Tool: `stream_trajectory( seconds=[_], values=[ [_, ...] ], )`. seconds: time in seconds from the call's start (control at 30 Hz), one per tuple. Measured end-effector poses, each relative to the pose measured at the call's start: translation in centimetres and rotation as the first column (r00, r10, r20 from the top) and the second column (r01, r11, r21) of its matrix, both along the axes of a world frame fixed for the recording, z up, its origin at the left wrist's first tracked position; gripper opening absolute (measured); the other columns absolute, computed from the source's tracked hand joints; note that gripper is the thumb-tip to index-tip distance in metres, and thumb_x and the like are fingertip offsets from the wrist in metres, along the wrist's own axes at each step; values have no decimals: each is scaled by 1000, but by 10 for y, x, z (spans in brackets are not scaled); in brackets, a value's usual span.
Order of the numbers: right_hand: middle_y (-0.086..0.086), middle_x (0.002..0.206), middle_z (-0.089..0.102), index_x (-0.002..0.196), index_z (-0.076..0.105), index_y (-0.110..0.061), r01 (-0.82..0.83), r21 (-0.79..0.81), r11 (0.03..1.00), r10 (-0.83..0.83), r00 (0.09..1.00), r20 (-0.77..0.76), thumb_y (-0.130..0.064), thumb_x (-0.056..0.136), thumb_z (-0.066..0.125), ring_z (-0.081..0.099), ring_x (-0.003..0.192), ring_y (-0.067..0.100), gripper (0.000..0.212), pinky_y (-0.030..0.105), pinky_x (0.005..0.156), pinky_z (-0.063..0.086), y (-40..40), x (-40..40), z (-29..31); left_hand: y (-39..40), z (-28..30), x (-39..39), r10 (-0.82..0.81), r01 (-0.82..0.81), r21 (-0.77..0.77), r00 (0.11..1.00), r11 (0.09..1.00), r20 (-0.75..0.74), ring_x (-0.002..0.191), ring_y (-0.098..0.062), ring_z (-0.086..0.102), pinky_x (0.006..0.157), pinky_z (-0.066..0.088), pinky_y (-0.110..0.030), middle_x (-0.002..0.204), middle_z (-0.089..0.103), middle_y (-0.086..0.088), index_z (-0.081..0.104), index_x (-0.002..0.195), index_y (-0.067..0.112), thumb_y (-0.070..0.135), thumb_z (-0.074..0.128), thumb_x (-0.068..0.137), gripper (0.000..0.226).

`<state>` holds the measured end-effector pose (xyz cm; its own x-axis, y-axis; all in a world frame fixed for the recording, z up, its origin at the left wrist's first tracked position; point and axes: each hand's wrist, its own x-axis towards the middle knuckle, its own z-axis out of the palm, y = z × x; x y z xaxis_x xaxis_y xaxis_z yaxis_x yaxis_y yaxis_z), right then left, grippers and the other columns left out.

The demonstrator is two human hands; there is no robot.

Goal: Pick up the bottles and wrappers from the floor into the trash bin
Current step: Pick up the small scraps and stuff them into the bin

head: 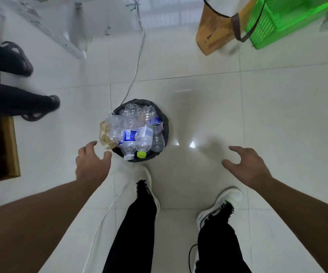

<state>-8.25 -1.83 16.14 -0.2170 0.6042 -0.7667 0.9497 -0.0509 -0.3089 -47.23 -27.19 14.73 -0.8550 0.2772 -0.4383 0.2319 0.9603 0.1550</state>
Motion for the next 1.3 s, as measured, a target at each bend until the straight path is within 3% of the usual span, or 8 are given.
stream_trajectory(
  seconds=[0.33,0.47,0.63,0.8,0.97,1.13,1.3],
  values=[
    [6,153,48,155,51,-38,-172,-17,985,168,977,-130,-55,91,72,52,139,28,70,39,108,45,-11,-64,5,-19,18,29,88,-89,99,996,991,7,137,-35,45,106,45,-56,152,48,-6,49,147,25,44,60,93,59],
    [7,153,48,156,51,-38,-291,-28,956,284,947,-147,-54,90,73,52,138,28,71,41,112,45,-28,-78,5,-52,17,46,200,-199,107,980,974,0,137,-34,45,105,44,-55,151,48,-6,49,148,24,43,60,93,59],
    [6,151,49,154,52,-38,-388,-42,921,381,918,-108,-54,89,74,55,136,28,71,39,107,46,-58,-76,-1,-97,3,77,274,-278,63,959,958,66,135,-35,46,102,46,-53,150,48,-7,48,149,24,42,63,92,61],
    [5,151,49,155,52,-37,-403,-86,911,396,914,-91,-53,88,75,56,135,27,72,37,107,45,-107,-81,-28,-141,-30,79,239,-241,-7,959,971,154,133,-35,47,101,47,-53,148,48,-9,46,151,25,42,65,92,65],
    [3,147,51,153,54,-36,-395,-101,913,387,918,-89,-51,87,75,55,135,24,71,33,103,43,-161,-104,-85,-162,-98,55,116,-105,-59,968,993,221,131,-34,48,98,49,-51,145,49,-9,43,152,27,43,69,89,70],
    [2,150,49,155,52,-35,-372,-121,920,360,926,-115,-53,87,74,57,136,24,73,36,110,47,-202,-150,-193,-159,-215,26,9,8,-63,966,998,259,137,-34,47,102,49,-51,153,44,-8,33,159,31,48,72,89,82],
    [0,157,45,157,48,-42,-411,-128,903,390,907,-159,-57,86,72,53,141,22,76,38,114,47,-222,-178,-296,-158,-333,17,47,-11,-111,944,994,327,136,-41,49,108,48,-59,153,42,-12,23,160,31,48,81,86,96]
  ],
)
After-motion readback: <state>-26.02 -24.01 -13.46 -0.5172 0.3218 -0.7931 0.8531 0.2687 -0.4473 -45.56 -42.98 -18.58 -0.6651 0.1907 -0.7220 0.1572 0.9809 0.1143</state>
